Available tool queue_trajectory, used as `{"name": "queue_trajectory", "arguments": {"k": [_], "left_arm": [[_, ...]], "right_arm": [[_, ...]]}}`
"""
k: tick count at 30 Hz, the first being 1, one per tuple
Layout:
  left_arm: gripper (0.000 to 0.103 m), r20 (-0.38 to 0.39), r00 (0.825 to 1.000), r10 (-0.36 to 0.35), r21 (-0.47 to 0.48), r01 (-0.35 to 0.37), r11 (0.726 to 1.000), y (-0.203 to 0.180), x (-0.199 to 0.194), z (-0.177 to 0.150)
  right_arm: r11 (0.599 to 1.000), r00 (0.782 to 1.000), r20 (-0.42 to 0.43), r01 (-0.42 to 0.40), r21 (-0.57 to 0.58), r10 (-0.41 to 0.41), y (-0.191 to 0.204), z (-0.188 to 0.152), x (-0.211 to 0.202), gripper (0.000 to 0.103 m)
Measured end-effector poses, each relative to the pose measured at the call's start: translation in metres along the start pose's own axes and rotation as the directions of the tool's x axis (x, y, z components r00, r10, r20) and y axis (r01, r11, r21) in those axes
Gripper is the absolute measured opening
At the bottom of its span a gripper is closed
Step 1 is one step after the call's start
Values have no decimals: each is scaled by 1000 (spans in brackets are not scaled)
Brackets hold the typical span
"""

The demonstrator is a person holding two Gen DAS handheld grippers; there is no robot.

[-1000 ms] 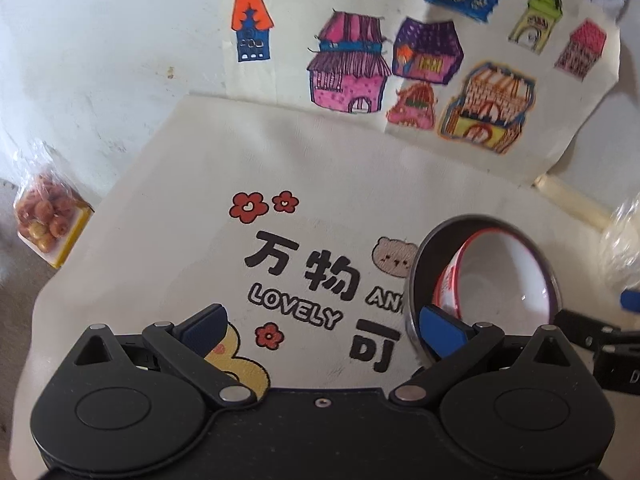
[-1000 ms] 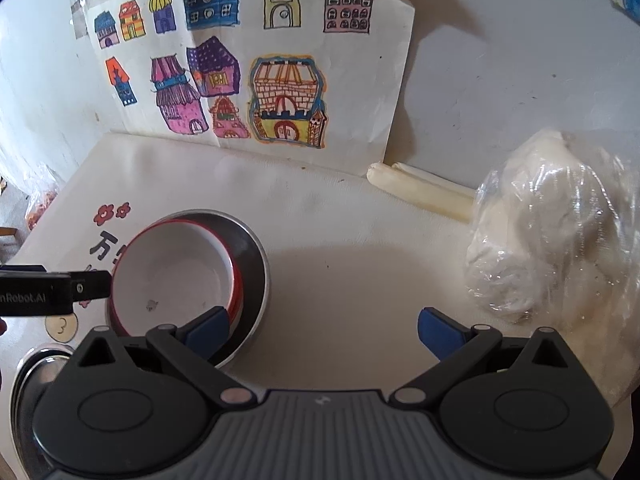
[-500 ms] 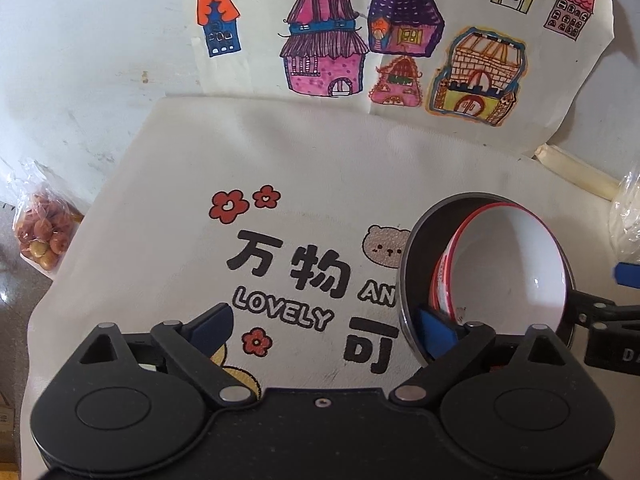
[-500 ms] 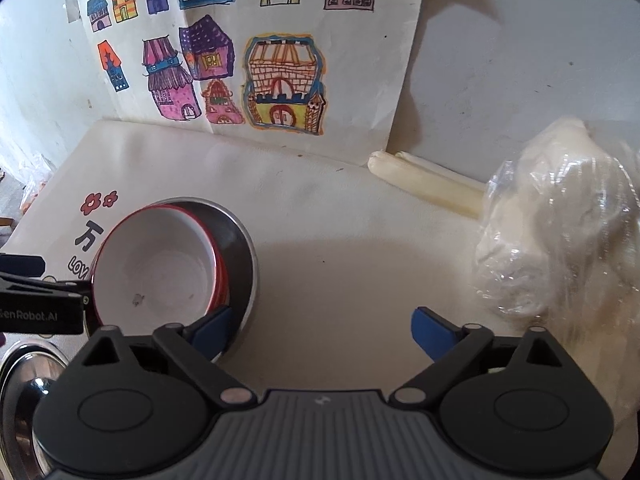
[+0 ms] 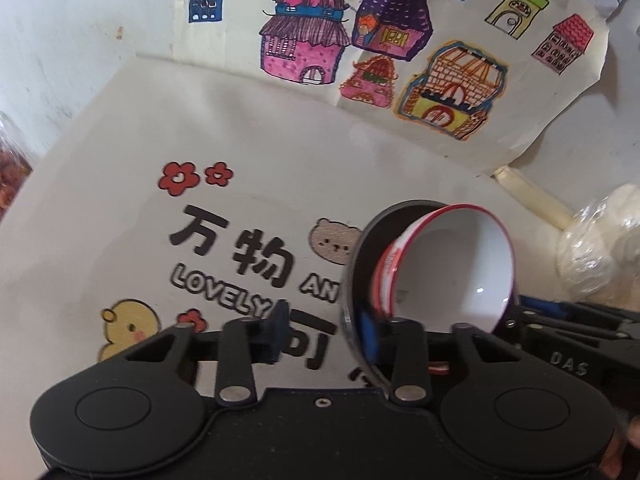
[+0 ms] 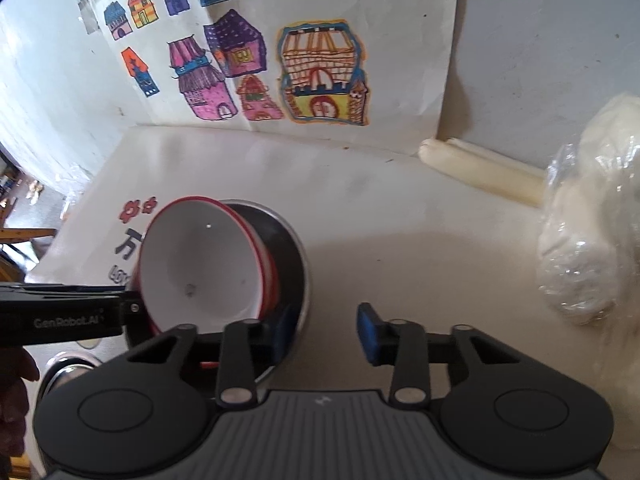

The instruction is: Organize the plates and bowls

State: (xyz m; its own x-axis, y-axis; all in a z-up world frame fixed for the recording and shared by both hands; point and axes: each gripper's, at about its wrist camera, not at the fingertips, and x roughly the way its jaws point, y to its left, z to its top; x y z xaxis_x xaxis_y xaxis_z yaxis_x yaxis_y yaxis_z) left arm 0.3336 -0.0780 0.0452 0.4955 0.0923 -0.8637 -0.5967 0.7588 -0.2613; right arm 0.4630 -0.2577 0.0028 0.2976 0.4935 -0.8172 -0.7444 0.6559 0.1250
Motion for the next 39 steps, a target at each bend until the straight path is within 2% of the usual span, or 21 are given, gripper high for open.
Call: {"name": "queue_trajectory", "arguments": {"k": [3, 6, 11, 19, 34, 39], "left_arm": [[10, 4, 999, -39, -44, 40, 998, -2, 1, -1], [9, 12, 1000, -29, -49, 29, 998, -4, 0, -1], [8, 1, 999, -47, -94, 46, 994, -3, 1, -3], [8, -9, 996, -93, -89, 91, 992, -11, -5, -5], [8, -42, 975, -217, 63, 220, 974, -22, -39, -9], [8, -55, 972, -228, 100, 233, 967, -13, -54, -15]], "right_arm": [[1000, 1000, -3, -19, -2, 19, 3, 1, 2, 22], [999, 999, -10, -33, 2, 34, 6, 3, 3, 13], [999, 999, -6, -43, 11, 43, 4, 3, 3, 13], [1000, 1000, 13, 2, 7, -2, 0, -2, -12, 12], [981, 990, 66, 110, 157, -122, 4, -28, -70, 12], [974, 987, 76, 125, 187, -141, 17, -40, -86, 12]]}}
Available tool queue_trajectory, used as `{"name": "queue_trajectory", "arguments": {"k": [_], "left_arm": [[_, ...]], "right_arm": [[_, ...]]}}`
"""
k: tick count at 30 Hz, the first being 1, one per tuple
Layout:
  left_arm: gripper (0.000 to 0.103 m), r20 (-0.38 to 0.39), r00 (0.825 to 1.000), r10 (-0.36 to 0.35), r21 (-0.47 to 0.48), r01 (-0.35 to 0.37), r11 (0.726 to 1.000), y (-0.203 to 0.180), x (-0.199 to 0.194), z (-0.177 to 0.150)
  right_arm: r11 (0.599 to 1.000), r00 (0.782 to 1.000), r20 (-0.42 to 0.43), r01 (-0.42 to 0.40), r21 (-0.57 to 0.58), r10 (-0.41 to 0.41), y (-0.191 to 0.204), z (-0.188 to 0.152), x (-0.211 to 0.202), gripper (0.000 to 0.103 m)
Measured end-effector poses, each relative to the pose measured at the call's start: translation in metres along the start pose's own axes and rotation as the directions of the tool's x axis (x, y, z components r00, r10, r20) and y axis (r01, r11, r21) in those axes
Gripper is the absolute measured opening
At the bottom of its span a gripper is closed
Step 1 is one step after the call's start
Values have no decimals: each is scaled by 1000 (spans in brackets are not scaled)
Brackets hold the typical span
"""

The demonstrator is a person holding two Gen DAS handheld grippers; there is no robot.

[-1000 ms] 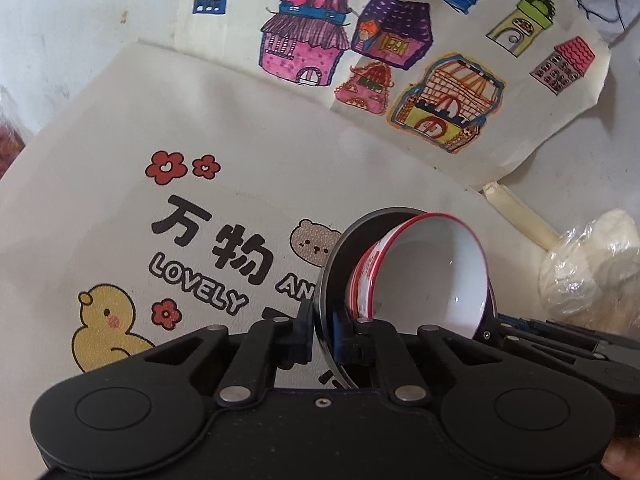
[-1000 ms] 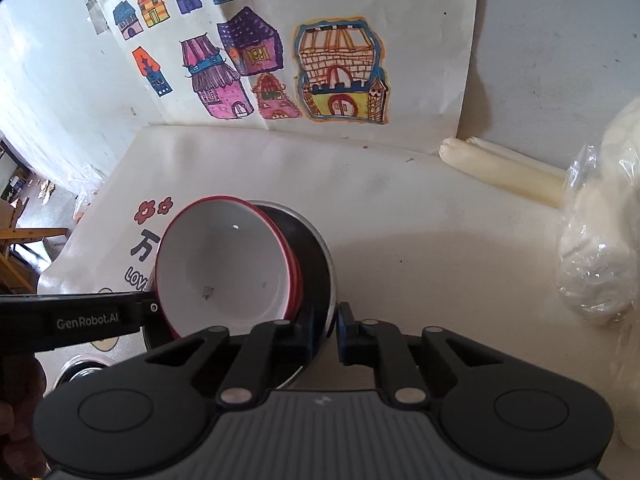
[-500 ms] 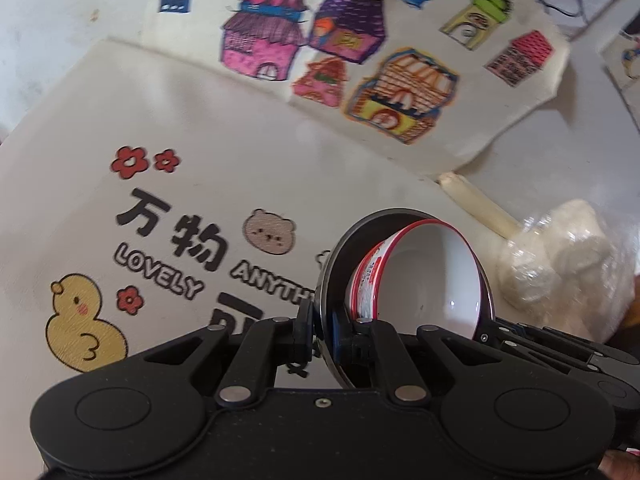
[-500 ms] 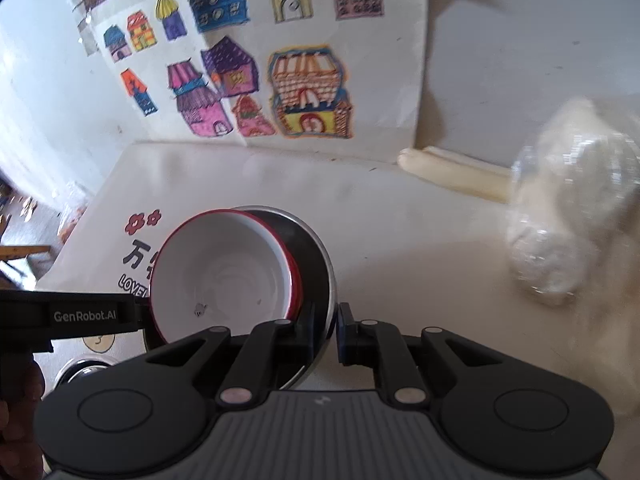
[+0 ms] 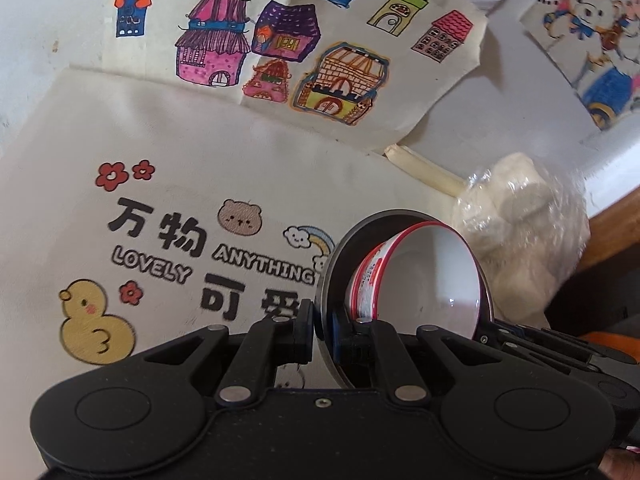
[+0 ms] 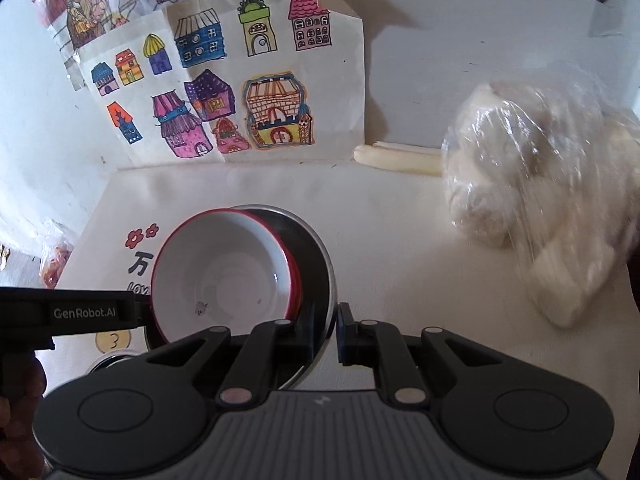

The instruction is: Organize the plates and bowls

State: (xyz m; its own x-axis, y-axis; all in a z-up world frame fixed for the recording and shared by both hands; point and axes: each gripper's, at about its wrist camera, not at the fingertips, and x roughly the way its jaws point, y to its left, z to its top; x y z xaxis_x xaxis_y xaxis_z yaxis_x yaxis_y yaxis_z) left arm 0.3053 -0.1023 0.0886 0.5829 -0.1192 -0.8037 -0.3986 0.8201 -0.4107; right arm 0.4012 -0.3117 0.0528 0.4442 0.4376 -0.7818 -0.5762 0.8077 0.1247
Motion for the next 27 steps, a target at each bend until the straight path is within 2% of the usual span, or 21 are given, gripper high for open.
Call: {"name": "queue_trajectory", "arguments": {"k": [17, 27], "left_arm": [[8, -39, 999, 18, -2, -19, 1000, 67, -66, -56], [9, -84, 995, 46, 7, -46, 999, 92, -76, -86]], "right_arm": [[999, 999, -22, -44, 20, 44, 64, -50, -38, 12], [998, 995, -80, -59, 28, 61, 84, -80, -40, 12]]}}
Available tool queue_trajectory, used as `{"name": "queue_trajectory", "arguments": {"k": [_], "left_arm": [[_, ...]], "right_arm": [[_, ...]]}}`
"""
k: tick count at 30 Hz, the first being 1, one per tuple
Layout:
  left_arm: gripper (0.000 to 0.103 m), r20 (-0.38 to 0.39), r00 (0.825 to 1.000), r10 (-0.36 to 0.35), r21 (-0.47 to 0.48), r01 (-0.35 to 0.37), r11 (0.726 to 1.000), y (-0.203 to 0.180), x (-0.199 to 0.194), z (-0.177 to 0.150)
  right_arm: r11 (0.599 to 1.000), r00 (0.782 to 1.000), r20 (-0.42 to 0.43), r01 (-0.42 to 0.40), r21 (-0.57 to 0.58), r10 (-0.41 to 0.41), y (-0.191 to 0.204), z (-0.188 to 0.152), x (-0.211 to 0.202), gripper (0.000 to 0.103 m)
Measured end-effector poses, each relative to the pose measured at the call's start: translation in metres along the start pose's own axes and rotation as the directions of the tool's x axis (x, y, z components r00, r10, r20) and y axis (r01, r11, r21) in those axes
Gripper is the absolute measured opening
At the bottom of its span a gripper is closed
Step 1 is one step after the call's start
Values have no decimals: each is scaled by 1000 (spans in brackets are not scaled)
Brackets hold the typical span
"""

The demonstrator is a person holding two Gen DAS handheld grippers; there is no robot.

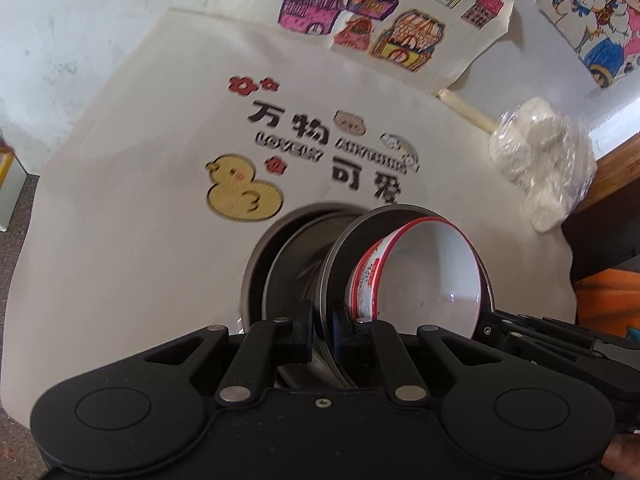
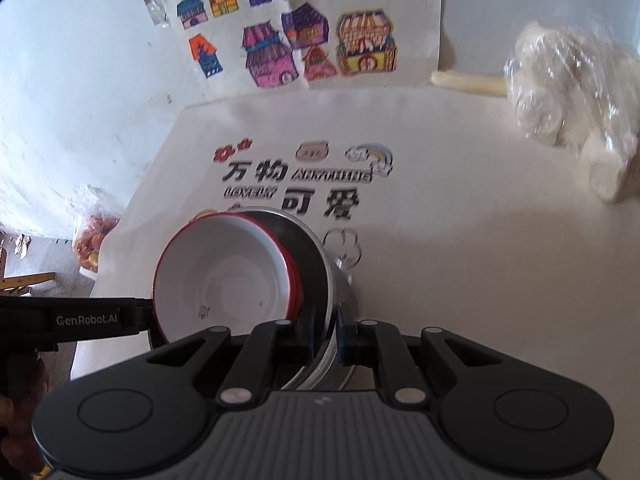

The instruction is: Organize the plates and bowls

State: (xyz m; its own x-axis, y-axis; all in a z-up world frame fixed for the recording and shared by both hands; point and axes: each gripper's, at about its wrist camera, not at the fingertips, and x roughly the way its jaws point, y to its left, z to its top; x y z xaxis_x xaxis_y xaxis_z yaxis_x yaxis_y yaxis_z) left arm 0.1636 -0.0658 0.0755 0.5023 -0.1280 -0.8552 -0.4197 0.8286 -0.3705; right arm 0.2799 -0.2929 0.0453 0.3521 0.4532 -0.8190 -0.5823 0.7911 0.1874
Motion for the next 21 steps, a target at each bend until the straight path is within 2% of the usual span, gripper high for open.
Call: {"name": "queue_trajectory", "arguments": {"k": [8, 21], "left_arm": [[9, -11, 1000, 14, 1, -14, 1000, 6, 5, -10], [9, -12, 999, 34, 1, -34, 999, 3, 20, -6]], "right_arm": [[1000, 999, -32, -13, 29, 14, 1, -16, 10, 12], [999, 998, -55, -8, 37, 10, -8, -15, 24, 12]]}}
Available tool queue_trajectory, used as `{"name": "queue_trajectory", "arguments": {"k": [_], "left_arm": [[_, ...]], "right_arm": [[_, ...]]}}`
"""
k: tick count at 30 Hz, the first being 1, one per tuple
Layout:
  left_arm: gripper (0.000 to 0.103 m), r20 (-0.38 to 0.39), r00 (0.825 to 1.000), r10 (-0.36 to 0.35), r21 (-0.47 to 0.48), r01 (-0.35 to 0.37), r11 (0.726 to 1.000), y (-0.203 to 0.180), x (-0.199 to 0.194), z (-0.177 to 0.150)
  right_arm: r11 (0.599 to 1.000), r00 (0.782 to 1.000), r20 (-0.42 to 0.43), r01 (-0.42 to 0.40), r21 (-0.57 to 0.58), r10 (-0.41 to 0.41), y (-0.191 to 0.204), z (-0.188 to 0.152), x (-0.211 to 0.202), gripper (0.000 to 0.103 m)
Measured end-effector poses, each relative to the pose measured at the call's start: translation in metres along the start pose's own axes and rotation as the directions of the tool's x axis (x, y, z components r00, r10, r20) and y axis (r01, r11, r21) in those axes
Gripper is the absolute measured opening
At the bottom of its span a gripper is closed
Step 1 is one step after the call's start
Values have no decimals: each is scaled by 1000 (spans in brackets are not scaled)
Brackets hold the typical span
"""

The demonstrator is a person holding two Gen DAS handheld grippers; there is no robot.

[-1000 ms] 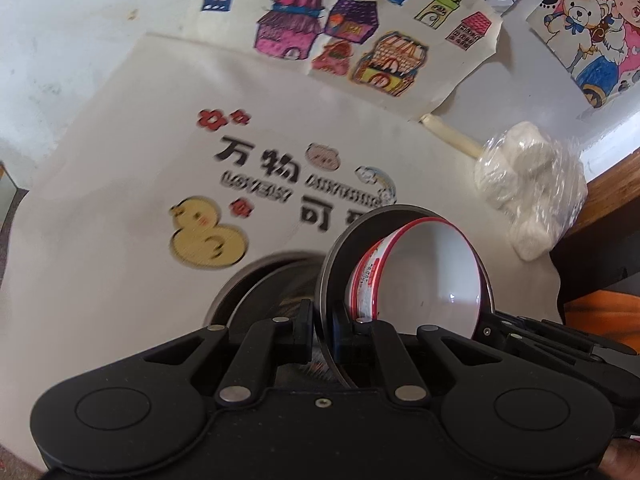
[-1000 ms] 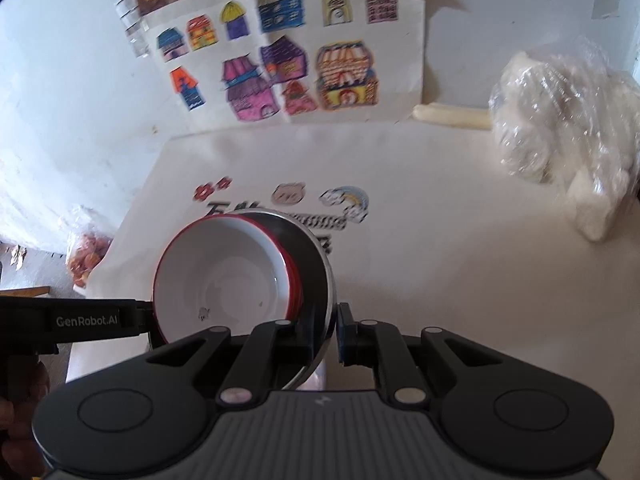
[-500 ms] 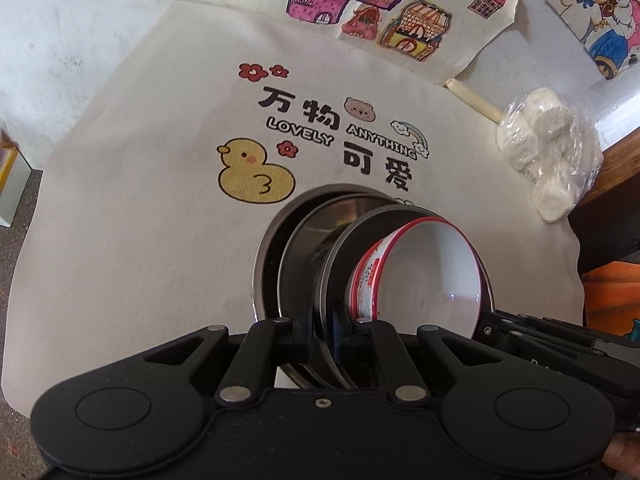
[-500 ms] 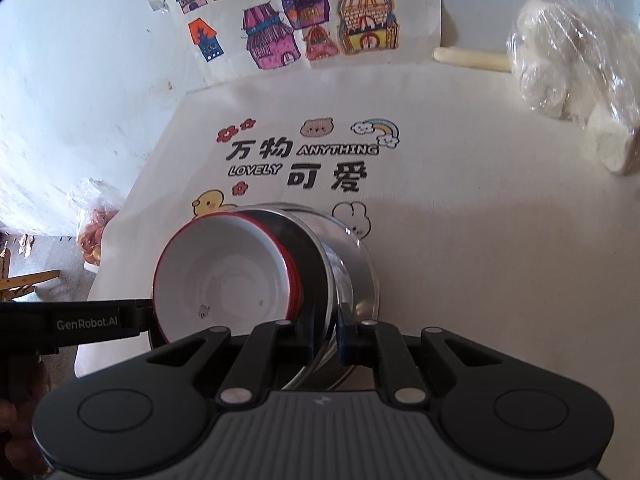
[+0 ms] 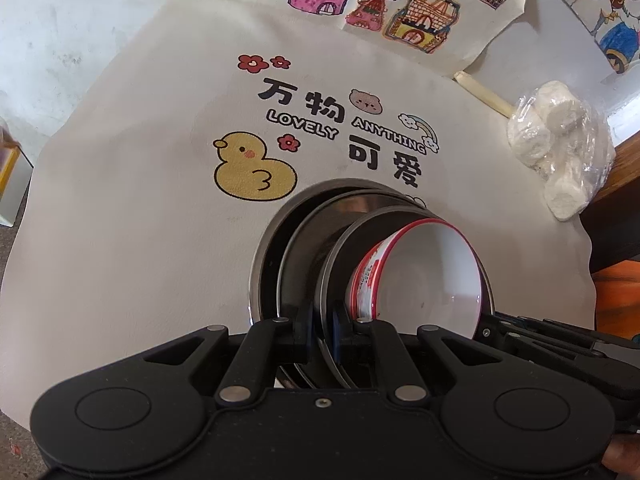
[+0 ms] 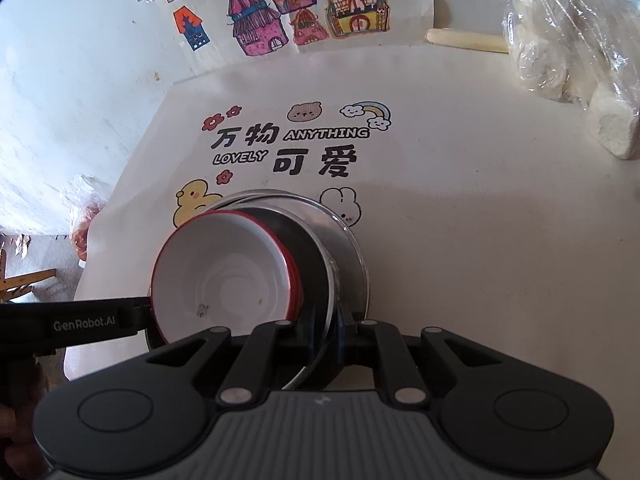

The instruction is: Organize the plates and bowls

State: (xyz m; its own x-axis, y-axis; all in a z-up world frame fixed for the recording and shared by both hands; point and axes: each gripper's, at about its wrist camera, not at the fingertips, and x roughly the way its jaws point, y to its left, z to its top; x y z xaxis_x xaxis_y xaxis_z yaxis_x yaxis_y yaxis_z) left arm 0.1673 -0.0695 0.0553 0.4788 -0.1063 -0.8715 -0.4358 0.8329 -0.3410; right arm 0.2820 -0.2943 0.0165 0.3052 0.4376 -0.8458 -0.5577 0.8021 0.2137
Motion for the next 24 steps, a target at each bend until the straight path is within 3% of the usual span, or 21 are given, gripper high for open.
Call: {"name": "queue_trajectory", "arguments": {"k": [12, 24], "left_arm": [[9, 17, 999, 46, 10, -46, 999, 4, -4, 10], [9, 14, 999, 43, -3, -43, 999, 3, -4, 9]], "right_arm": [[999, 999, -3, -38, -12, 38, 5, 9, 13, 12], [999, 999, -12, -50, -9, 50, 4, 11, 14, 12]]}}
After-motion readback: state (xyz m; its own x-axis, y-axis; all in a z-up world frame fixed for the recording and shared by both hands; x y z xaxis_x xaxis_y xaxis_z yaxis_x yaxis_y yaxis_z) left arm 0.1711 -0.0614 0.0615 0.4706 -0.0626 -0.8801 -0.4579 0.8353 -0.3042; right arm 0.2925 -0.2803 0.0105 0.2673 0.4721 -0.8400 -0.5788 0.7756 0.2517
